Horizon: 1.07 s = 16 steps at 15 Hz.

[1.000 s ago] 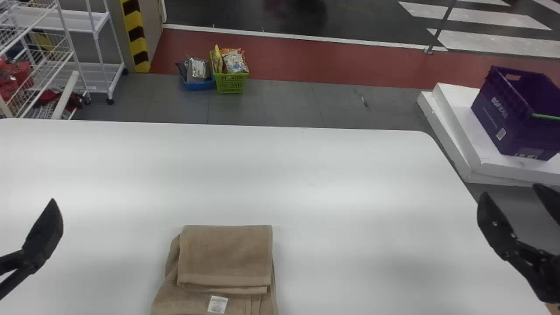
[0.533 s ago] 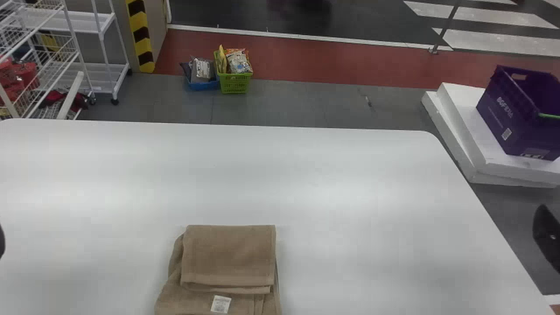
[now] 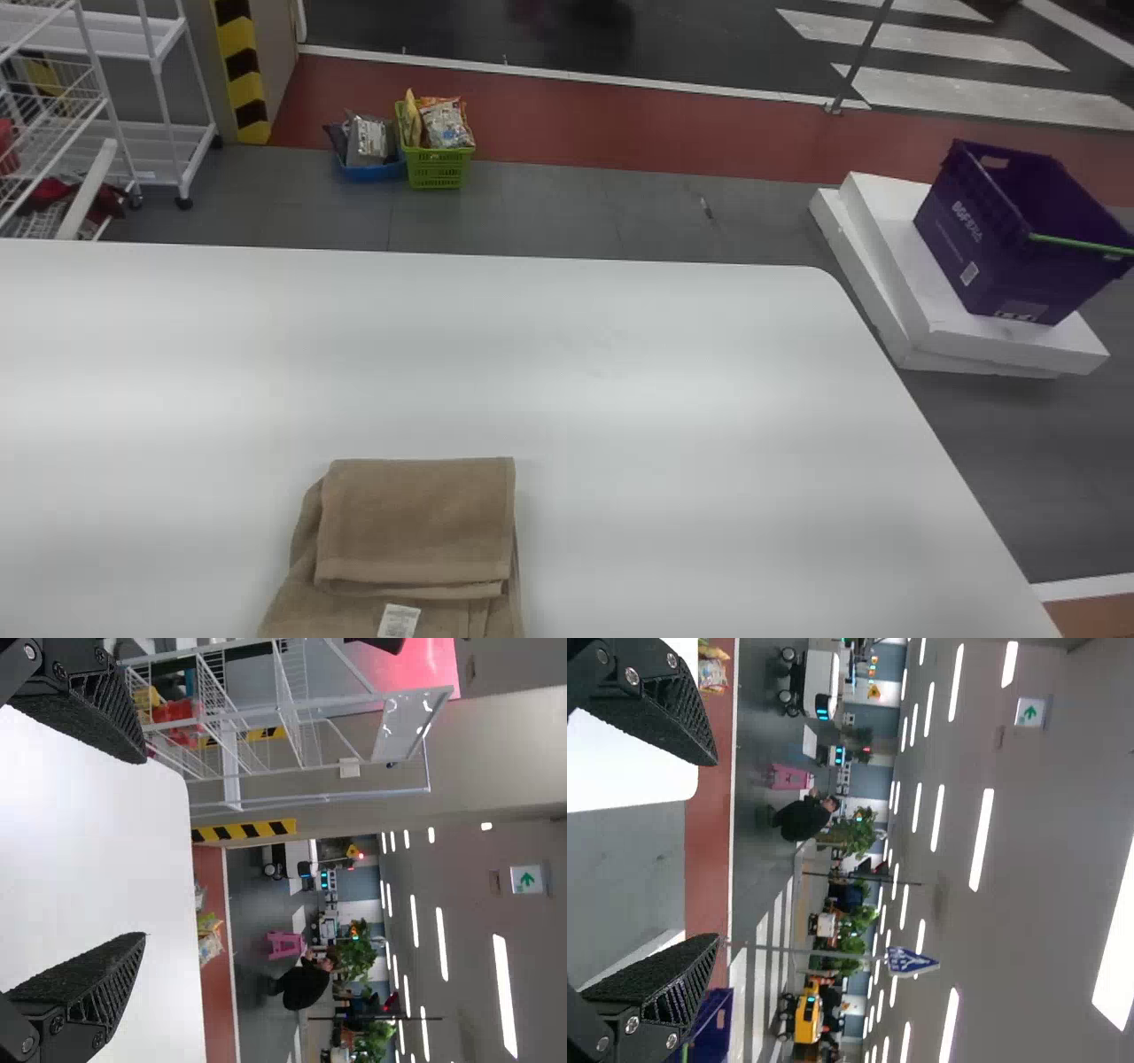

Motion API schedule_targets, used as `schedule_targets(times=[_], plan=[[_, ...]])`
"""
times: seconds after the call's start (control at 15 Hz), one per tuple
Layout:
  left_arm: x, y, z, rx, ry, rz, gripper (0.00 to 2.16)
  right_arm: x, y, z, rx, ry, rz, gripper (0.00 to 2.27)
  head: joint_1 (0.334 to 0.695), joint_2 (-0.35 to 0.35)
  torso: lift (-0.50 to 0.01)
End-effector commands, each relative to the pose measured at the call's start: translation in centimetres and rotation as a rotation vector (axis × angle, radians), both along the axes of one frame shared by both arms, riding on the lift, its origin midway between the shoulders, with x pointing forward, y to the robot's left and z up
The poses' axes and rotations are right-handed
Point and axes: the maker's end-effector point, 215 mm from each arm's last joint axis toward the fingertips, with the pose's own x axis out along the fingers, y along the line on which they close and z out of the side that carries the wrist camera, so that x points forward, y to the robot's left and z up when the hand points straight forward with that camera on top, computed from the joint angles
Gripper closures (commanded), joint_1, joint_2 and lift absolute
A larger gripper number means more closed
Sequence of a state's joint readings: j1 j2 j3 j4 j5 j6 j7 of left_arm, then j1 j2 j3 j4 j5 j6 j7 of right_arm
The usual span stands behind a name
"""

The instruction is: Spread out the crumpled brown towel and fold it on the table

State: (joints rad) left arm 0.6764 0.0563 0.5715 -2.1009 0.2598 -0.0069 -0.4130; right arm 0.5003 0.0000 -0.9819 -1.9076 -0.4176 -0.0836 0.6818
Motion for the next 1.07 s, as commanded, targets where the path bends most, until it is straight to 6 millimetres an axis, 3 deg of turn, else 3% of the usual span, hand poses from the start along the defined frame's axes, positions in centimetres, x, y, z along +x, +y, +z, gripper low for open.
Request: schedule_targets(times=[0.0, 0.2, 0.47, 0.8, 1.0], plan=[[-0.9, 1.5, -0.7, -0.034, 0.005, 0.019, 0.12, -1.3, -2.4, -2.2, 0.055, 0.025, -0.059, 0.12, 0.695, -0.268, -0.127], [-1.9, 3.9, -1.7, -0.049, 0.006, 0.062, 0.12, -2.9, -4.8, -5.5, 0.122, 0.049, -0.126, 0.12, 0.695, -0.301, -0.127], [-3.5, 7.2, -1.3, -0.004, -0.041, 0.13, 0.12, -3.9, -5.8, -8.3, 0.181, 0.062, -0.161, 0.12, 0.695, -0.301, -0.127], [-5.7, 10.8, -1.4, 0.046, -0.052, 0.215, 0.12, -5.4, -6.9, -9.9, 0.221, 0.079, -0.197, 0.13, 0.695, -0.259, -0.127], [-8.0, 14.1, -2.1, 0.067, -0.027, 0.289, 0.12, -7.7, -8.8, -10.2, 0.228, 0.095, -0.254, 0.13, 0.695, -0.252, -0.127]])
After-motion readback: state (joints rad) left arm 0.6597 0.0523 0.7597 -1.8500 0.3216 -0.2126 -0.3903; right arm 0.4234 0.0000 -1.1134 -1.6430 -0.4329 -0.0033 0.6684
